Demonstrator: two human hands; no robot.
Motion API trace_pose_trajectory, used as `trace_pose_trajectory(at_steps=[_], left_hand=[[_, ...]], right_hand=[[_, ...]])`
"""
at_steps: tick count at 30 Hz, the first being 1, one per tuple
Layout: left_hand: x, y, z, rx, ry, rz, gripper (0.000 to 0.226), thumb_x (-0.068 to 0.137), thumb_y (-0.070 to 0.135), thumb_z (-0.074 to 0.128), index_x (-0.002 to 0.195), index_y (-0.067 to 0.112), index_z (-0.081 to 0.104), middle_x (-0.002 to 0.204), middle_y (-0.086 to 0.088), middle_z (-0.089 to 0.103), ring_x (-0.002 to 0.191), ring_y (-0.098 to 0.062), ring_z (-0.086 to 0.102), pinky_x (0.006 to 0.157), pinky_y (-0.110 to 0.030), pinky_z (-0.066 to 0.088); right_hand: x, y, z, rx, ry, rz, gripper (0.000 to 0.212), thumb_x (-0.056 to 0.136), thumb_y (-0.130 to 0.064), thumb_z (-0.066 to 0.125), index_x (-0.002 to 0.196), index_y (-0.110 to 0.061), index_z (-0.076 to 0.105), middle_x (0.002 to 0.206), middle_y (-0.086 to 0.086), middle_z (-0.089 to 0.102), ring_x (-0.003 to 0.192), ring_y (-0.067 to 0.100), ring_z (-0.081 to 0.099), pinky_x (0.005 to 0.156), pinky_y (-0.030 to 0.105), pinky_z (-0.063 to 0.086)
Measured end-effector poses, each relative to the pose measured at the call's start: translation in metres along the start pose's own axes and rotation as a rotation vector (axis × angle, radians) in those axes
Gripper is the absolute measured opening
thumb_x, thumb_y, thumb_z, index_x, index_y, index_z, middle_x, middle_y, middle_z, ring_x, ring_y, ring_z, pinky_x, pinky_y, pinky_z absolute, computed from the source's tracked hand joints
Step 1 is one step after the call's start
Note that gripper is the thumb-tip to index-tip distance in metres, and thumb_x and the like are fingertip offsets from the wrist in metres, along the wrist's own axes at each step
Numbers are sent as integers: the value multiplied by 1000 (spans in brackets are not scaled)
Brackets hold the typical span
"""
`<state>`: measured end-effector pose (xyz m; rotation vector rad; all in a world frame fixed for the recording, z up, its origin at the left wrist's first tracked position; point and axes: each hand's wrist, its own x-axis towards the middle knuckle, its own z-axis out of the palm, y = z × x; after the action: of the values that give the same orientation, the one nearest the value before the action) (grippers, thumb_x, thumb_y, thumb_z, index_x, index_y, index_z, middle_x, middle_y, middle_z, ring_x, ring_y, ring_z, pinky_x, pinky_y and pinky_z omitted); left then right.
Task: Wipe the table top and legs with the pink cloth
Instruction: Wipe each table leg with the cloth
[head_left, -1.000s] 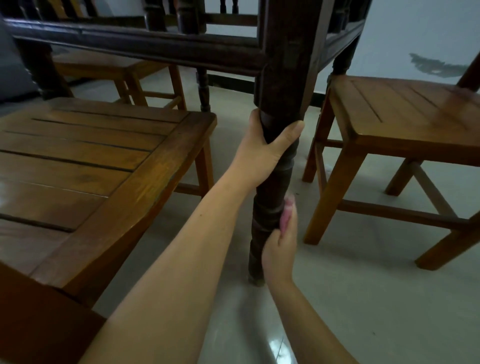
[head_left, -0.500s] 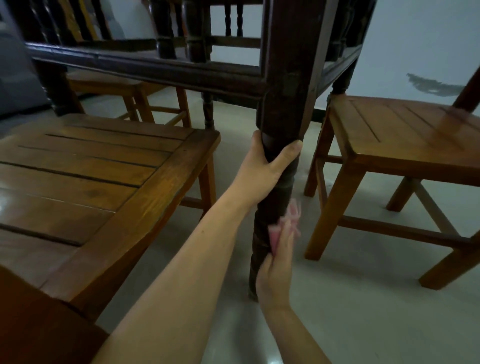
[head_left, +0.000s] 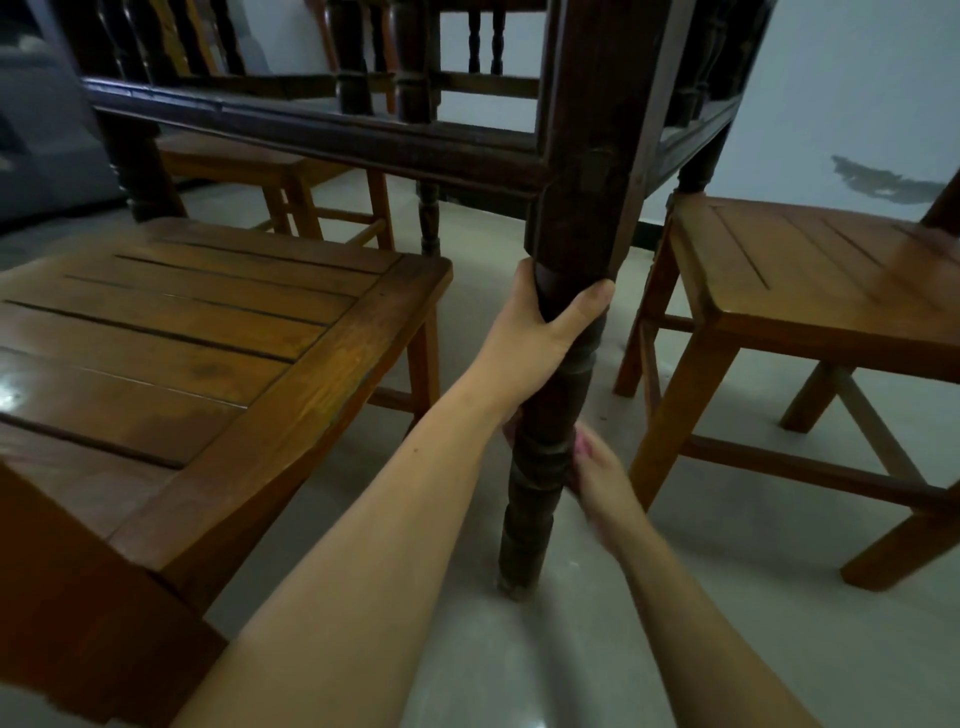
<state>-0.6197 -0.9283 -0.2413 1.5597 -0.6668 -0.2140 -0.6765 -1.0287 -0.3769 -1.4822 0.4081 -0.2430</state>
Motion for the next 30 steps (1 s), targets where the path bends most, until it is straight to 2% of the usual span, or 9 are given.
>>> trace_pose_trajectory(at_steps=[4,7,13,16,18,21,24,28,30], left_hand=[[0,0,0,8,21,-6,65,85,38,59,139,23,25,127,6,47,104,-2,43,78,-14,33],[0,-1,0,11,21,-17,66,85,38,59,139,22,25,128,5,47,105,-3,44,81,-17,34],[0,-1,1,16,30,-18,69,85,37,60,141,19,23,136,-2,44,121,-14,42,92,-27,32],[0,0,1,17,28,-27,68,85,36,60,140,20,23,139,-2,41,125,-14,38,91,-24,31],[0,0,1,17,20,-35,68,85,37,60,140,20,23,138,-2,42,124,-14,40,92,-25,32],[0,0,1,16,17,-42,71,84,40,60,141,20,23,136,-3,44,125,-19,42,98,-32,34],[0,0,1,32,10,-40,75,82,45,61,141,21,22,138,-4,43,127,-22,41,104,-41,34],[1,-2,-1,37,2,-33,70,85,39,60,141,19,23,138,-3,43,125,-18,42,100,-32,35],[1,-3,-2,35,-3,-21,64,86,34,59,139,20,25,135,0,45,115,-7,44,87,-17,35]], right_hand=[[-15,94,-9,-52,103,331,29,101,-27,33,116,-30,56,129,4,57,118,22,53,106,48,38],[-32,128,7,-142,159,378,31,99,-38,33,125,-38,49,134,7,53,120,24,51,105,50,38],[-38,27,50,-35,396,-116,58,98,-4,31,144,-38,25,150,-11,30,137,9,29,114,39,27],[-46,5,60,-123,436,-444,68,92,3,32,149,-29,14,155,-15,13,140,-4,14,114,17,17],[-50,26,65,-203,442,-469,73,89,6,34,148,-30,12,153,-20,13,140,-4,12,114,14,13],[-57,68,67,-168,432,-157,88,88,14,38,135,-53,10,141,-32,26,140,4,21,116,28,15],[-64,75,69,-192,433,-20,93,89,10,39,133,-61,-2,153,-16,20,141,6,19,117,37,18],[-53,2,69,-19,455,-278,76,93,5,35,141,-46,7,144,-25,29,118,-22,32,99,8,29],[-46,-26,71,-77,460,-523,76,90,3,33,145,-41,4,154,-18,15,136,-9,20,110,17,24]])
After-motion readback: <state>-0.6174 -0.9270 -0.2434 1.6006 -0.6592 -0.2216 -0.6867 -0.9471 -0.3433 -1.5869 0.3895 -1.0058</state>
